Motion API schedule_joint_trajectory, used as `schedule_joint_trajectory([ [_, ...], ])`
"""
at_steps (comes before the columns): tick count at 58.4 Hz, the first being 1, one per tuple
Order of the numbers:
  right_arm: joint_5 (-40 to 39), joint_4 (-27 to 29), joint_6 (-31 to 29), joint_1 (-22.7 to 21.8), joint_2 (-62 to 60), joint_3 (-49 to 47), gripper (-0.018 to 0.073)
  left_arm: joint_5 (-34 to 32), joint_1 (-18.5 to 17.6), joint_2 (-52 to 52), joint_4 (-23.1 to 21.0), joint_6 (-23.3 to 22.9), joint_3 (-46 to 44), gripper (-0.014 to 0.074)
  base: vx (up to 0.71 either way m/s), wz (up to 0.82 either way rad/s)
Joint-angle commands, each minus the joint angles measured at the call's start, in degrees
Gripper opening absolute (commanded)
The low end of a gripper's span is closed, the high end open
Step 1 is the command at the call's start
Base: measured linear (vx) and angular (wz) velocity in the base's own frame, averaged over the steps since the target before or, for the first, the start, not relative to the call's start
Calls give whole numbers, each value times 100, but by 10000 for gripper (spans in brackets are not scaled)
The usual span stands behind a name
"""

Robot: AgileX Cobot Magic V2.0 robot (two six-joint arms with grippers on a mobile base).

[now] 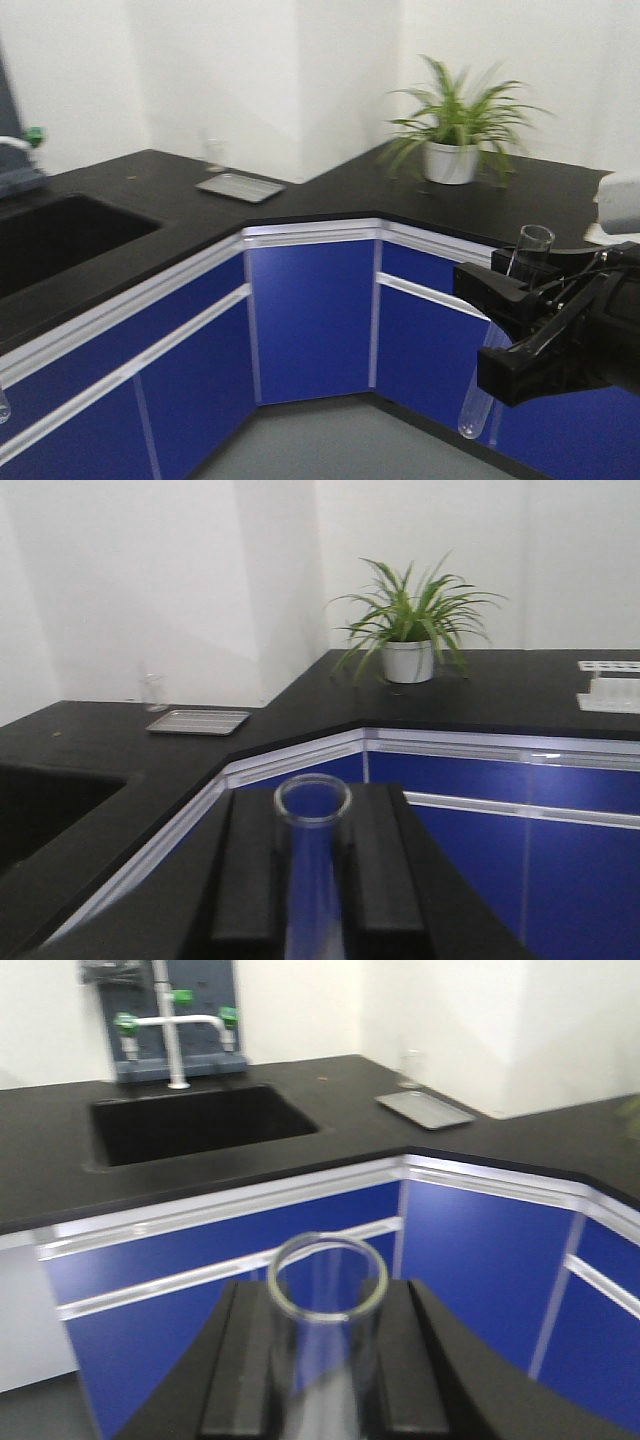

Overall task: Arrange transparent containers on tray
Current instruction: 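Drive the base to the yellow tray holding both tubes upright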

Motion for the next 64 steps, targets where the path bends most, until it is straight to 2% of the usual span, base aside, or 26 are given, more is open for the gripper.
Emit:
schedule_joint_trajectory([
  [1, -476, -74, -57, -36, -90, -184, 138, -480, -16, -19, -39, -10, -221, 125, -1, 66],
  [64, -476, -74, -57, -36, -90, -184, 138, -480, -16, -19, -39, -10, -221, 125, 12, 61],
])
